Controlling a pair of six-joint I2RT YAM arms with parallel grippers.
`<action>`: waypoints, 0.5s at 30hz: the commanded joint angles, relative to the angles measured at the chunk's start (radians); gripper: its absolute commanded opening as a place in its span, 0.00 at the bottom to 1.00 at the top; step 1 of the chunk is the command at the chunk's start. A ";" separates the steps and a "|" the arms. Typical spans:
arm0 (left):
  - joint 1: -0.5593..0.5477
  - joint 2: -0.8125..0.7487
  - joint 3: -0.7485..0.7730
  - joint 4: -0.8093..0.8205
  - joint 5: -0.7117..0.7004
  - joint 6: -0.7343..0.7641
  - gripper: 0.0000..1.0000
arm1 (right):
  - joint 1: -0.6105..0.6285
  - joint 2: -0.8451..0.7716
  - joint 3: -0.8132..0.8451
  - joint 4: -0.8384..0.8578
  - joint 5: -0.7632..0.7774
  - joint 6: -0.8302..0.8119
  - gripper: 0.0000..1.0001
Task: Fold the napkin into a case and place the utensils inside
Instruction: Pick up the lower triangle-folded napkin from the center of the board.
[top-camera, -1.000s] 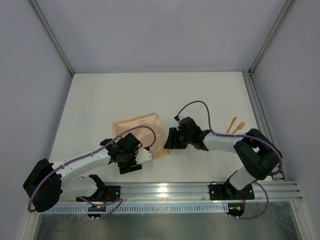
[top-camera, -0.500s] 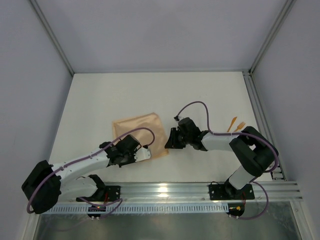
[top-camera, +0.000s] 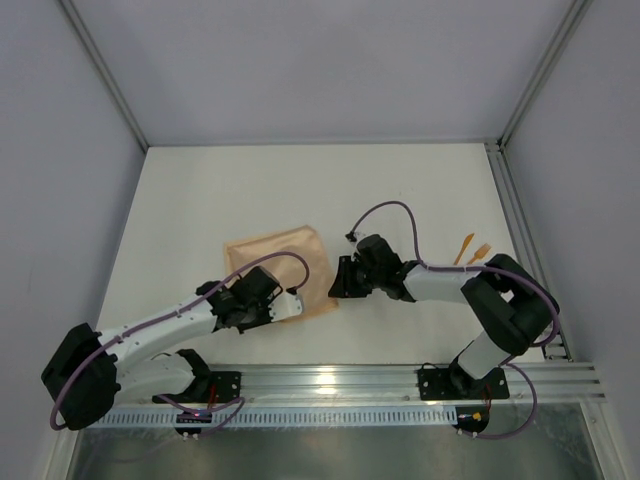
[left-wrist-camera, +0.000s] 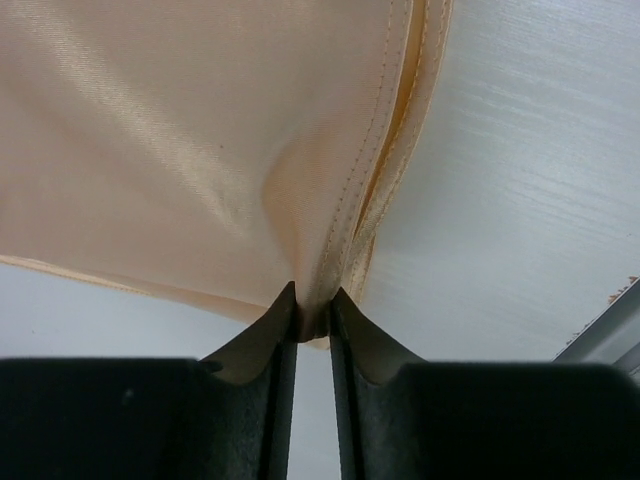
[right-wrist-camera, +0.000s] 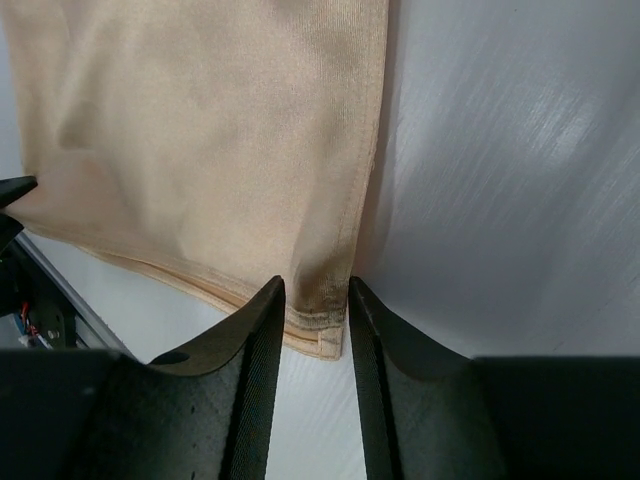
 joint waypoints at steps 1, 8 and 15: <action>-0.003 -0.001 -0.009 0.017 0.019 0.009 0.18 | 0.006 -0.034 0.021 -0.030 0.015 -0.062 0.37; -0.001 -0.028 0.002 -0.031 -0.066 0.057 0.00 | 0.006 -0.090 0.027 -0.055 0.019 -0.150 0.42; -0.001 -0.028 -0.041 -0.066 -0.110 0.114 0.00 | 0.006 -0.153 0.035 -0.059 0.000 -0.242 0.47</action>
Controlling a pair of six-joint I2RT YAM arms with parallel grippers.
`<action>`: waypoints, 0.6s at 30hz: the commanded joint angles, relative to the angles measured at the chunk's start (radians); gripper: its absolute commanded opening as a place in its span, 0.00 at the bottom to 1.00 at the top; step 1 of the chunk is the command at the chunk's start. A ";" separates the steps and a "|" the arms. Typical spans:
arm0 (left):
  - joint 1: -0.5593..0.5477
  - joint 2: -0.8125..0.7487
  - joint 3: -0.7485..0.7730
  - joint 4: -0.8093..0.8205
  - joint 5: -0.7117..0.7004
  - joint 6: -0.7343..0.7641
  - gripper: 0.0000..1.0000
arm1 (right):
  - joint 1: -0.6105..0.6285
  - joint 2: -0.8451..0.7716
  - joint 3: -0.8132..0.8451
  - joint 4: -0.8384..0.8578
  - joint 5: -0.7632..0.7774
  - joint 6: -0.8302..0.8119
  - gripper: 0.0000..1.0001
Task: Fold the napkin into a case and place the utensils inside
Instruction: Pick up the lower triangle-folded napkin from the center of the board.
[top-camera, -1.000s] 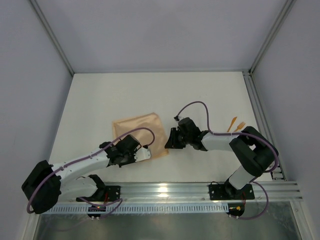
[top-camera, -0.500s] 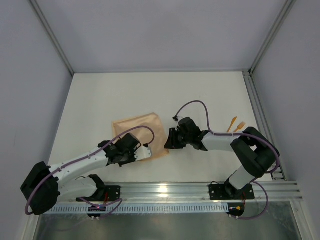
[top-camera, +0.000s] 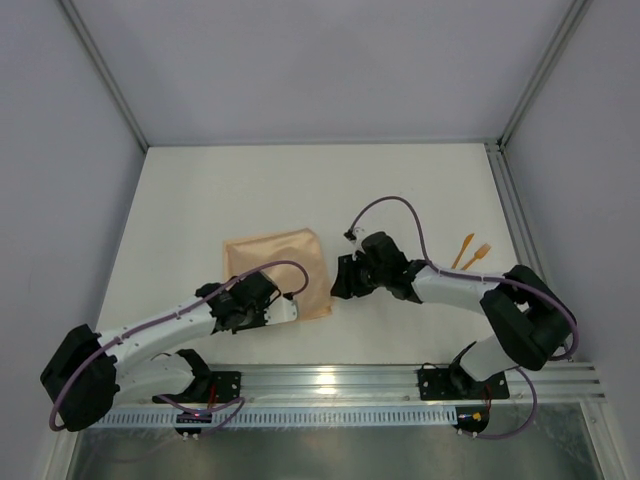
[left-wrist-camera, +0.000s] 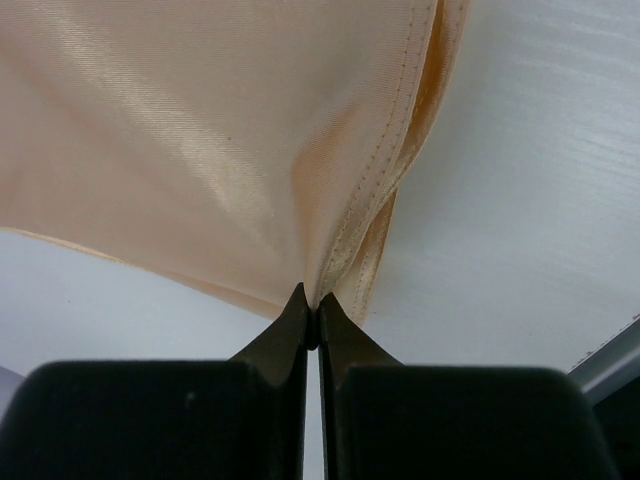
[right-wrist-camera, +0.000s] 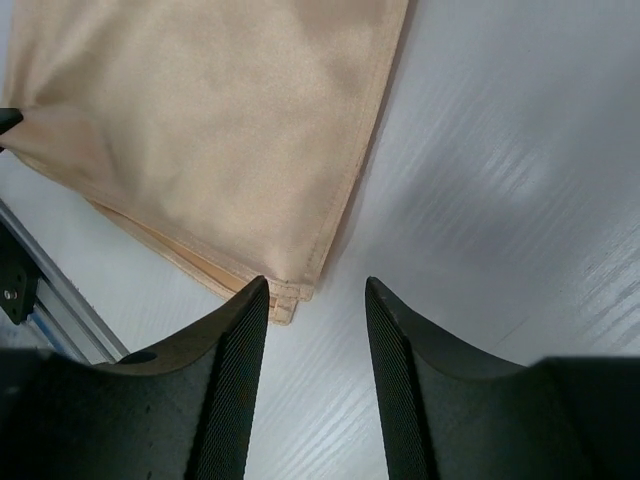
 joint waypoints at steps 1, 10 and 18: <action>-0.001 -0.022 -0.021 -0.049 -0.006 0.036 0.00 | 0.006 -0.073 0.029 0.030 -0.042 -0.091 0.49; 0.008 -0.042 -0.021 -0.043 0.025 0.006 0.07 | 0.044 -0.297 -0.172 0.349 -0.205 -0.425 0.57; 0.013 -0.048 -0.026 -0.160 0.032 0.083 0.62 | 0.060 -0.291 -0.157 0.341 -0.193 -0.458 0.58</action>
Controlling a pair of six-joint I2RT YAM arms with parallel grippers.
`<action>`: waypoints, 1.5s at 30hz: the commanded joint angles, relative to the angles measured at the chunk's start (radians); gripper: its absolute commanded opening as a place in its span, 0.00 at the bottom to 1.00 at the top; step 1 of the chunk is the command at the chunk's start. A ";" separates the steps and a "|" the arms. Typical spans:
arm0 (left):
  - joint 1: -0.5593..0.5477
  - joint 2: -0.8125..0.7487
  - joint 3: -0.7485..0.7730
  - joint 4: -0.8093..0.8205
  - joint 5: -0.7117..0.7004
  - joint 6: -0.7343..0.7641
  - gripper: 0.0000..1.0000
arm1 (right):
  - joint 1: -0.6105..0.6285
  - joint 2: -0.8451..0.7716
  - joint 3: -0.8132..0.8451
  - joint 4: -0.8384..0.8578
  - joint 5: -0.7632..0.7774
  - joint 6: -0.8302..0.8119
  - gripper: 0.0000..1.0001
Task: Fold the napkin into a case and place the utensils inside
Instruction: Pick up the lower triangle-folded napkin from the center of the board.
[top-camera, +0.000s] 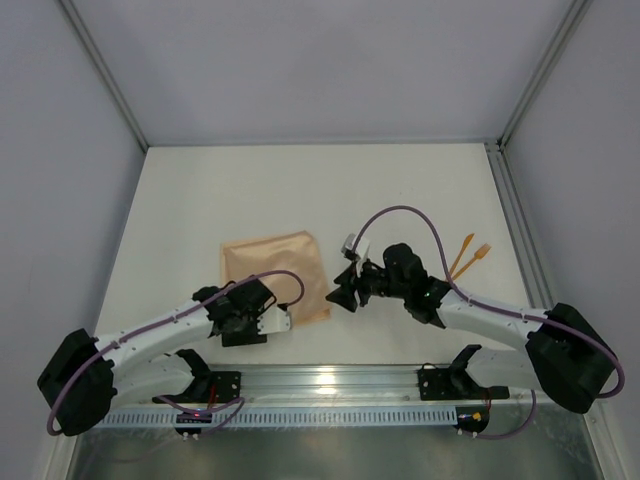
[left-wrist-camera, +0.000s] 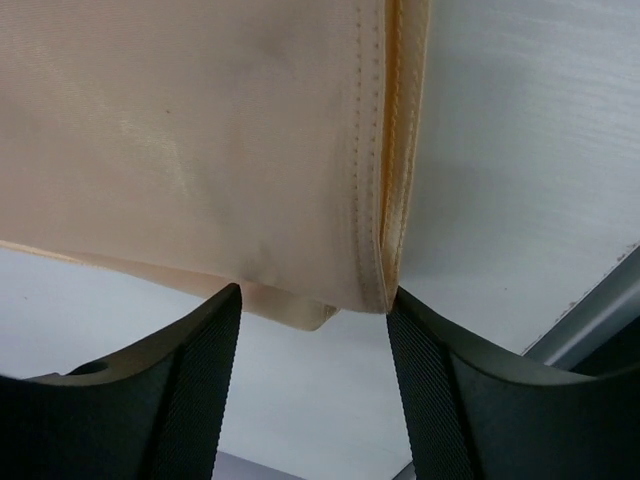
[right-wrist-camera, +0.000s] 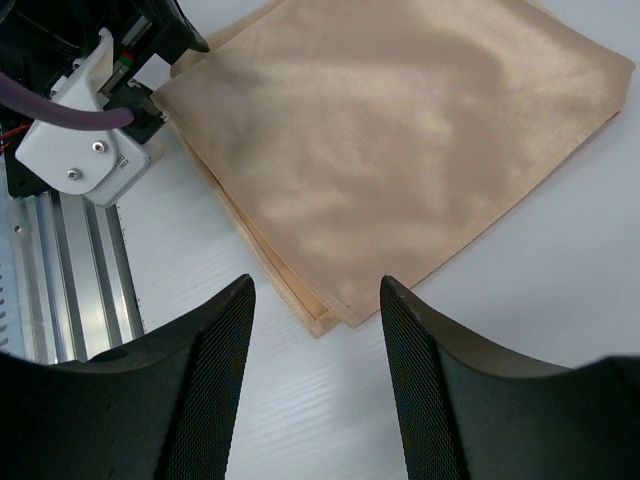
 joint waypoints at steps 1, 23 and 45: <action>0.004 -0.023 0.039 -0.107 0.015 0.072 0.67 | 0.004 0.021 0.005 0.116 -0.026 -0.008 0.58; 0.004 -0.202 -0.163 0.147 -0.001 0.658 0.88 | 0.003 -0.044 -0.104 0.234 -0.098 0.051 0.57; 0.120 -0.015 0.186 -0.066 0.301 0.239 0.00 | 0.021 -0.009 -0.110 0.268 -0.084 -0.582 0.68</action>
